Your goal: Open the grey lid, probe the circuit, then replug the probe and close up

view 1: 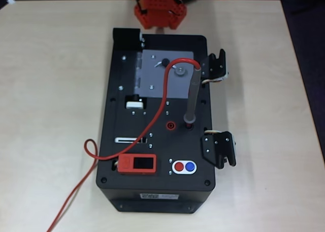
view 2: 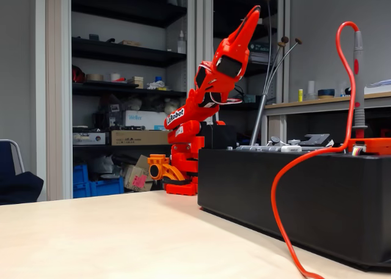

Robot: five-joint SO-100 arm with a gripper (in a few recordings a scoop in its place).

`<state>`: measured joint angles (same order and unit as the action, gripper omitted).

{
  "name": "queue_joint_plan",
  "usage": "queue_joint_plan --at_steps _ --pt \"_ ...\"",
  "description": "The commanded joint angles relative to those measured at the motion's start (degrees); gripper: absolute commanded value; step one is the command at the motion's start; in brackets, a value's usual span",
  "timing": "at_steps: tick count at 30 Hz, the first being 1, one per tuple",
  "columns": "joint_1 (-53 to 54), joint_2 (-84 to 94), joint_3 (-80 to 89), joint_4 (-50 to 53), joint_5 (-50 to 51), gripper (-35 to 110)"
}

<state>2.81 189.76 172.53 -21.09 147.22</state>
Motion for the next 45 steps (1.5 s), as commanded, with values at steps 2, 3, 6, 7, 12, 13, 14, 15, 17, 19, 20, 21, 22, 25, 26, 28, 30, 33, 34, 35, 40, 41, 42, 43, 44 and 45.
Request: queue_joint_plan --at_steps 2,3,6,7,12,13,14,15,17,19,20,21,22,25,26,28,30,33,34,35,40,41,42,43,44,45 --pt "-0.88 0.70 0.00 -4.57 0.79 1" --pt "-1.41 0.70 0.00 -5.27 0.79 1" --pt "-2.02 0.70 0.26 -8.53 0.88 1" --pt "-2.02 0.70 0.44 -9.76 0.88 1" --pt "-2.02 0.70 0.53 -14.68 0.88 1" --pt "-2.02 0.70 0.53 -16.17 0.88 1" --pt "-2.02 0.70 0.53 -17.75 0.88 1" --pt "-2.02 0.70 0.70 -19.69 0.88 1" --pt "-2.29 0.70 1.23 -23.91 0.88 1" --pt "-2.20 0.62 2.64 -29.97 1.05 1" --pt "-2.02 0.62 3.34 -32.87 1.49 1" --pt "-1.85 0.62 4.22 -35.77 1.85 1" --pt "-1.23 0.62 5.36 -38.76 2.90 1" --pt "0.70 0.53 7.47 -46.67 4.57 0" --pt "1.32 0.53 7.47 -48.60 4.66 0" --pt "1.41 0.53 7.47 -52.12 4.48 0" --pt "1.41 0.53 7.47 -55.90 4.39 0" --pt "1.41 0.53 7.47 -61.26 4.83 0" --pt "1.41 0.53 7.47 -63.11 4.83 0" --pt "1.23 0.53 7.47 -64.86 4.83 0" --pt "0.79 0.53 7.47 -73.56 4.13 0" --pt "0.26 0.53 7.47 -75.06 3.87 0" --pt "-0.35 0.53 7.47 -76.29 3.52 0" --pt "-0.62 0.53 7.47 -77.43 3.34 0" --pt "-0.79 0.53 7.47 -78.40 3.34 0" --pt "-0.97 0.53 7.47 -79.45 3.25 0"
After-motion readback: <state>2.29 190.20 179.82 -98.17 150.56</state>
